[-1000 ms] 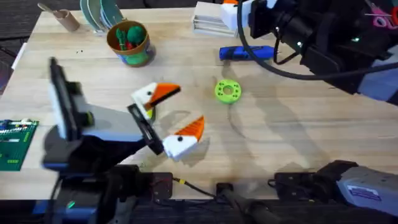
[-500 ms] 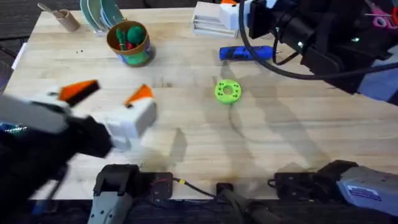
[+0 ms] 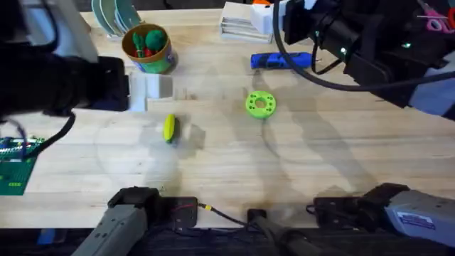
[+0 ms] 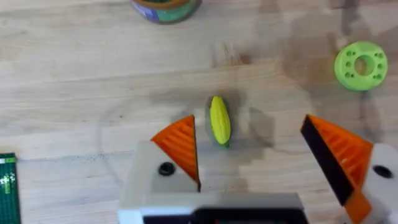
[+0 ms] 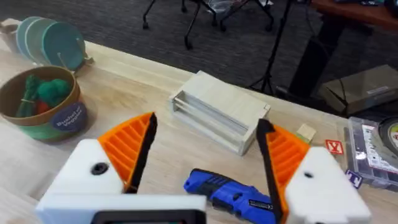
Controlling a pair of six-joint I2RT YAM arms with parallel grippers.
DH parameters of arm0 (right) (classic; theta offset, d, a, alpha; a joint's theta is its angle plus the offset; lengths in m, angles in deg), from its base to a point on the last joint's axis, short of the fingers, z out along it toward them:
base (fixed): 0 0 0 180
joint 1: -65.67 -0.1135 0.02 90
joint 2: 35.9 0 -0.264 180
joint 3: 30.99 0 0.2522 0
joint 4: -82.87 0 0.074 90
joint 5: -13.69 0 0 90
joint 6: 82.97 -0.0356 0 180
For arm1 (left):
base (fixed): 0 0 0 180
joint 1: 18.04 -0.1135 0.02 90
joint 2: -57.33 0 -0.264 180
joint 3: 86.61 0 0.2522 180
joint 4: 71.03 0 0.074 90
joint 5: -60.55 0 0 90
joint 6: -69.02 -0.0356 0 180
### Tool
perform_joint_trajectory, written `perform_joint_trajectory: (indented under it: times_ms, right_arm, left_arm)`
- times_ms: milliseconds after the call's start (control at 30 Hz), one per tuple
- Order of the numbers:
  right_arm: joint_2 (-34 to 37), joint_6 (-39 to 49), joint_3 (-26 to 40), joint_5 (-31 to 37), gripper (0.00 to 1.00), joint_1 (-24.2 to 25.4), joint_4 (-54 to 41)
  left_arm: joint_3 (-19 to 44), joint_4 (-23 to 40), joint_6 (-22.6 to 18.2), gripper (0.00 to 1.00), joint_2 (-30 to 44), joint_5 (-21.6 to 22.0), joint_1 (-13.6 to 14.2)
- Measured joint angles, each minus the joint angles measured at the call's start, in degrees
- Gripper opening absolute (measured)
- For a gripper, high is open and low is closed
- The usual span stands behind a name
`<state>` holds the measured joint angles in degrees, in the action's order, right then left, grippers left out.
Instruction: Pick up the gripper from the table and insert it into the empty holder that is missing its gripper. Then pick up a screw, insert it into the mounting hole, and use the screwdriver to tighten it. Finally, clean up the table by picking up the vegetable and placing it into the bucket.
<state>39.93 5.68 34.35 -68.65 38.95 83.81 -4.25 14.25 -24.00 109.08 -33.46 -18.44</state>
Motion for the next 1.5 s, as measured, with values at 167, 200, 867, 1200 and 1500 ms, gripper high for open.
perform_joint_trajectory:
  times_ms: [167, 200, 867, 1200, 1500]
  right_arm:
    - [0.0, 0.0, 0.0, 0.0, 0.992, 0.0, 0.0]
    - [0.0, 0.0, 0.0, 0.0, 0.992, 0.0, 0.0]
    - [0.0, 0.0, 0.0, 0.0, 0.994, 0.0, 0.0]
    - [0.0, 0.0, 0.0, 0.0, 0.994, 0.0, 0.0]
    - [0.0, 0.0, 0.0, 0.0, 0.995, 0.0, 0.0]
  left_arm:
    - [-1.6, -1.0, 0.3, 0.993, 5.3, 0.2, 0.0]
    - [-2.7, -1.8, 0.3, 0.993, 5.9, 0.2, 0.0]
    - [-18.3, -14.2, 0.5, 0.993, 30.6, -0.9, 0.0]
    - [-18.3, -14.5, 0.5, 0.95, 34.3, -1.1, 0.0]
    - [-18.3, -16.6, 0.8, 0.498, 34.4, -1.2, 0.0]
